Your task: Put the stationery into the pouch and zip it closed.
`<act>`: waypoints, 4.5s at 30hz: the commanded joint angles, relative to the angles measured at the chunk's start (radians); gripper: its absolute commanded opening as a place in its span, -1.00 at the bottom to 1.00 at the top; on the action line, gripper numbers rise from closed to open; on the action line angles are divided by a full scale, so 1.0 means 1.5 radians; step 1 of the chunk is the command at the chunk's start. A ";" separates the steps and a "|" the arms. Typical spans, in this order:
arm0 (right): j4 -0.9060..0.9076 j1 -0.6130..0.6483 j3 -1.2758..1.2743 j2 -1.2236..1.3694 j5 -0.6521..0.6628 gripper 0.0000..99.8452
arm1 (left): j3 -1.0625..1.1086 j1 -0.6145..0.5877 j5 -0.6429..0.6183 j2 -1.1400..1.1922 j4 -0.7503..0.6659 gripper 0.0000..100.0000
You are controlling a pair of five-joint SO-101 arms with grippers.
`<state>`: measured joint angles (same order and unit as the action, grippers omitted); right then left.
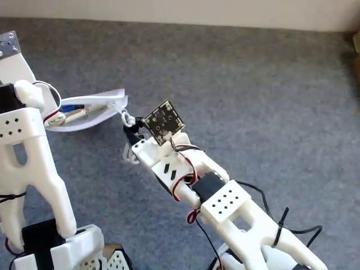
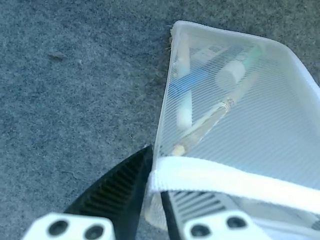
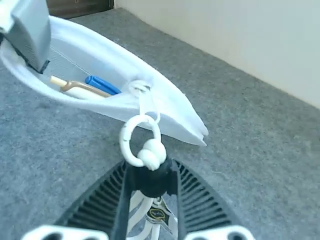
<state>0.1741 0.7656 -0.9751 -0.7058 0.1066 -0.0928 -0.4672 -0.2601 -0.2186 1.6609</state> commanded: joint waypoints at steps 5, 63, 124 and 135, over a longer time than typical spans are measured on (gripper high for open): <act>-0.032 0.005 -0.026 -0.038 0.015 -0.99 | -0.009 0.004 -0.005 -0.006 -0.014 -0.99; 0.342 -0.002 -0.159 -0.406 0.145 -0.99 | -0.275 0.473 0.395 -0.008 0.053 -0.42; 0.420 -0.149 -0.101 -0.609 0.114 -0.99 | 0.386 0.564 0.518 -0.329 -0.327 -0.41; 0.420 -0.150 -0.104 -0.609 0.114 -0.99 | 0.375 0.511 0.585 -0.329 -0.324 -0.41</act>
<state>0.8124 0.5539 -1.2037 -1.6003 0.2908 0.5025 0.3184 0.6022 -0.6882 1.1914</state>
